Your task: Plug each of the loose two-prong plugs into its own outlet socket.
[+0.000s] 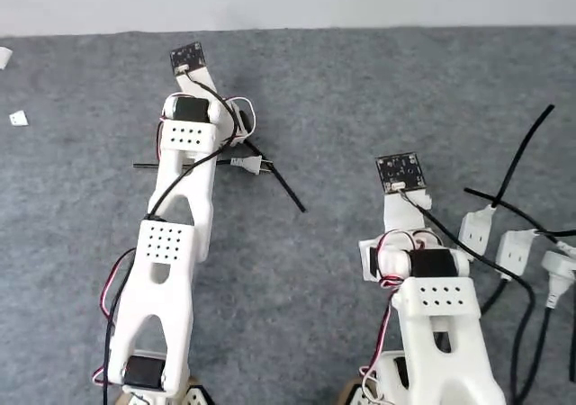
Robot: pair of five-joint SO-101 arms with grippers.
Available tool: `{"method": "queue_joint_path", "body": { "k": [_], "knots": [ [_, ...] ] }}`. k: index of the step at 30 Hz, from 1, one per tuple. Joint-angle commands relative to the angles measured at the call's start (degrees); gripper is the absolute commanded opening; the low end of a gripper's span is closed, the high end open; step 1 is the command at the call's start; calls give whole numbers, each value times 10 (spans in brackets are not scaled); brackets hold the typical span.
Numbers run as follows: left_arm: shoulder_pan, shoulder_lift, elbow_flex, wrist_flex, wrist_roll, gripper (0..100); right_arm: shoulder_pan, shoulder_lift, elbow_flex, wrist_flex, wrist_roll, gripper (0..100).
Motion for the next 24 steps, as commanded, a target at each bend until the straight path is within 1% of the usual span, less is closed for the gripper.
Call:
{"method": "queue_joint_path", "body": {
  "k": [1, 3, 5, 7, 9, 18, 21, 24],
  "knots": [
    [4, -8, -29, 15, 4, 199, -2, -15, -4, -7, 9, 240],
    [5, -8, -29, 28, 2, 151, -2, -15, -4, -7, 9, 240],
    [6, -4, -27, 40, -6, 79, -2, -15, -4, -8, 9, 240],
    [6, -4, -27, 54, -51, 28, -2, -15, -4, -8, 9, 240],
    [6, -4, -27, 74, -85, 33, -2, -15, -3, -8, 10, 240],
    [6, -9, -32, 112, -90, 32, -2, -15, -3, -10, 8, 240],
    [5, -10, -76, 134, -90, 32, -2, -15, -3, -11, 9, 240],
    [1, -10, -96, 134, -90, 32, -2, -15, -3, -11, 9, 240]
  ]
}}
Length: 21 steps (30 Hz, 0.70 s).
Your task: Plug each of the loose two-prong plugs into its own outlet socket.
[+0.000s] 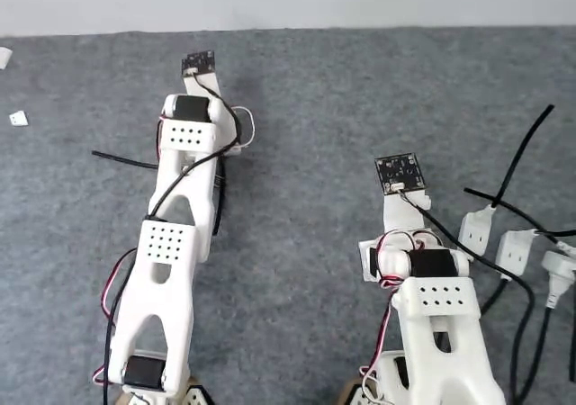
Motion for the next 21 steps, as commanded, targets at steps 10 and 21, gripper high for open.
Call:
{"method": "queue_joint_path", "body": {
  "k": [10, 21],
  "knots": [
    [-1, -18, -41, 20, -54, 37, -2, -15, -3, -11, 7, 240],
    [-47, -84, 1, 24, -66, 223, -2, -15, -3, -11, 7, 240]
  ]
}}
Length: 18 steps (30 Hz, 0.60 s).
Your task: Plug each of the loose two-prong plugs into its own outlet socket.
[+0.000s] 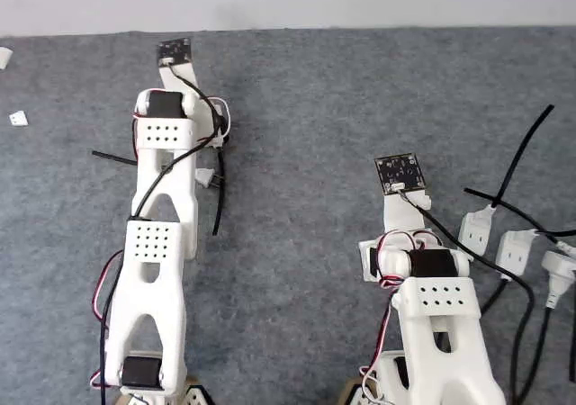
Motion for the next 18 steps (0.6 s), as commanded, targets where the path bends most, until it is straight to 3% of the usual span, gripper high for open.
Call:
{"method": "queue_joint_path", "body": {
  "k": [1, 11, 18],
  "knots": [
    [-1, -79, 31, 21, -11, 213, -2, -15, -3, -11, 7, 240],
    [5, -264, 313, 17, -40, 148, -2, -15, -3, -12, 7, 240],
    [-1, -309, 414, 14, -83, 148, -2, -15, -2, -12, 7, 240]
  ]
}}
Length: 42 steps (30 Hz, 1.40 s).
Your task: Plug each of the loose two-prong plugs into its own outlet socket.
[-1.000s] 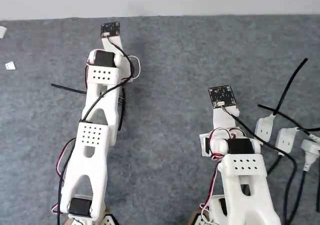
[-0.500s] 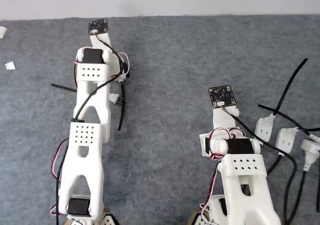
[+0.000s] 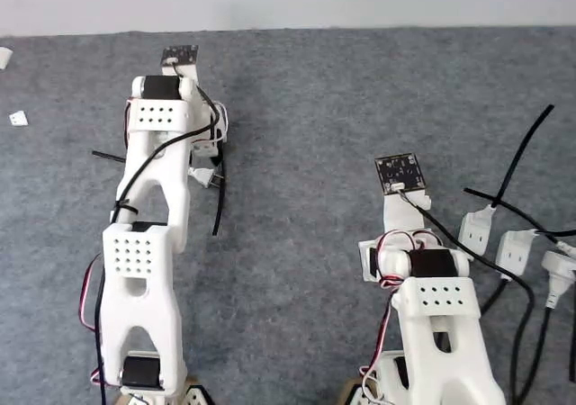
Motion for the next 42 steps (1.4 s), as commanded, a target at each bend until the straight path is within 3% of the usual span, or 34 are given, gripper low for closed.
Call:
{"method": "queue_joint_path", "body": {
  "k": [1, 8, 16, 25, 30, 42],
  "knots": [
    [-4, -58, 19, 14, -24, 148, -1, -15, -3, -12, 7, 240],
    [-4, -145, 139, -39, -44, 148, -2, -15, -3, -17, 7, 240],
    [-3, -316, 427, -183, -20, 148, -2, -14, 10, -36, 7, 240],
    [-3, -353, 636, -256, -23, 148, -2, -14, 11, -36, 7, 240],
    [-3, -384, 684, -306, -56, 148, -2, -14, 11, -36, 7, 240],
    [17, -591, 851, -417, -22, 148, -17, -14, 11, -36, 8, 240]
  ]
}}
